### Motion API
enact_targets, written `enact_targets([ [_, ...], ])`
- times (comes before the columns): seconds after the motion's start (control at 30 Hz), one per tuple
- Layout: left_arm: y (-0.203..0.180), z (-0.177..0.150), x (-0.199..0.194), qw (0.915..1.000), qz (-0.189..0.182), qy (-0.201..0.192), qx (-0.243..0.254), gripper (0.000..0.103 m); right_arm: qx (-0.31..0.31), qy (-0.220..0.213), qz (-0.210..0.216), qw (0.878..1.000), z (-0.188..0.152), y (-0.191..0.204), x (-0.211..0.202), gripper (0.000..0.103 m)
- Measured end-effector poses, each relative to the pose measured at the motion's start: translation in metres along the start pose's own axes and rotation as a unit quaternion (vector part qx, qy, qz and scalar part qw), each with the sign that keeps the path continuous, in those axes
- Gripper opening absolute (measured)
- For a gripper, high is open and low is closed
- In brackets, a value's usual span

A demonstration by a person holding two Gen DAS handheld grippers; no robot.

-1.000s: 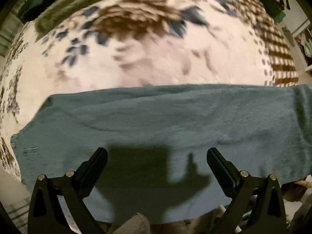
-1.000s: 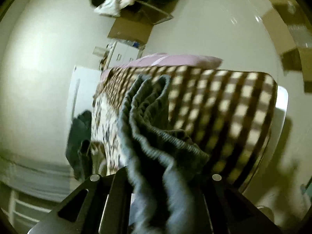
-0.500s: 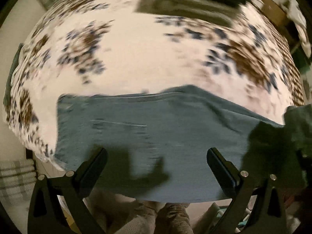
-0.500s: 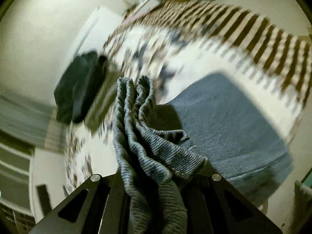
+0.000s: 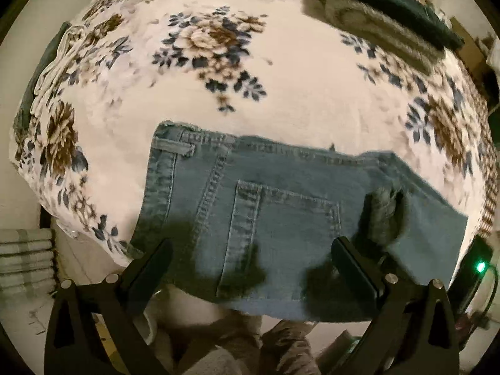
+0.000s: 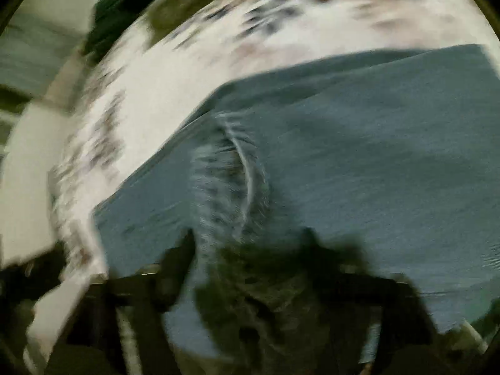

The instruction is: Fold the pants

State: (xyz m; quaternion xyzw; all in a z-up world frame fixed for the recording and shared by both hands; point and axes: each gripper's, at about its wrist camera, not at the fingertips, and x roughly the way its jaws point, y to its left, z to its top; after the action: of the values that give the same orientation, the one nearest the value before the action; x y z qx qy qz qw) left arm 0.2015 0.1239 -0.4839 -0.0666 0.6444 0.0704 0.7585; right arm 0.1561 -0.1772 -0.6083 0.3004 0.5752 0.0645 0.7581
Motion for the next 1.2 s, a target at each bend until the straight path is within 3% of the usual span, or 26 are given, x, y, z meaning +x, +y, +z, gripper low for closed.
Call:
enact_targets([
  [0.07, -0.001, 0.004, 0.001, 0.9999, -0.007, -0.005, -0.006, 0.103, -0.003, 0.019, 0.025, 1.0, -0.003, 0.001, -0.006, 0.085],
  [0.13, -0.006, 0.006, 0.004, 0.9997, -0.019, -0.002, -0.012, 0.103, 0.017, 0.006, 0.051, 0.999, -0.005, -0.01, -0.031, 0.085],
  [0.2, -0.018, 0.005, 0.013, 0.9986, -0.05, 0.008, -0.016, 0.103, 0.04, -0.007, 0.049, 0.998, -0.008, -0.027, -0.059, 0.085],
  [0.33, -0.058, 0.004, 0.041, 0.9955, -0.086, 0.04, 0.0, 0.103, 0.078, -0.031, -0.013, 0.996, -0.004, -0.074, -0.107, 0.085],
  [0.5, -0.11, 0.004, 0.063, 0.9939, -0.094, 0.03, 0.048, 0.099, 0.122, -0.037, -0.071, 0.989, -0.003, -0.123, -0.137, 0.085],
  [0.53, -0.12, 0.004, 0.067, 0.9931, -0.096, 0.029, 0.061, 0.089, 0.13, -0.038, -0.072, 0.988, -0.005, -0.133, -0.14, 0.085],
  [0.6, -0.132, 0.004, 0.076, 0.9909, -0.103, 0.03, 0.081, 0.058, 0.136, -0.043, -0.072, 0.987, -0.008, -0.146, -0.144, 0.085],
  [0.63, -0.139, 0.003, 0.082, 0.9885, -0.113, 0.041, 0.092, 0.022, 0.135, -0.043, -0.077, 0.987, -0.01, -0.151, -0.142, 0.085],
  [0.67, -0.142, 0.003, 0.086, 0.9875, -0.117, 0.047, 0.095, 0.008, 0.133, -0.041, -0.082, 0.987, -0.011, -0.151, -0.135, 0.085],
  [0.83, -0.126, 0.0, 0.061, 0.9837, -0.143, 0.017, 0.108, 0.004, 0.146, -0.051, -0.089, 0.984, -0.011, -0.155, -0.117, 0.085],
  [0.97, -0.104, -0.008, 0.046, 0.9821, -0.156, 0.025, 0.102, 0.001, 0.166, -0.057, -0.069, 0.982, -0.012, -0.156, -0.12, 0.085],
  [1.2, -0.096, -0.007, 0.045, 0.9831, -0.154, 0.043, 0.09, 0.001, 0.152, -0.045, -0.081, 0.984, -0.014, -0.144, -0.13, 0.085],
])
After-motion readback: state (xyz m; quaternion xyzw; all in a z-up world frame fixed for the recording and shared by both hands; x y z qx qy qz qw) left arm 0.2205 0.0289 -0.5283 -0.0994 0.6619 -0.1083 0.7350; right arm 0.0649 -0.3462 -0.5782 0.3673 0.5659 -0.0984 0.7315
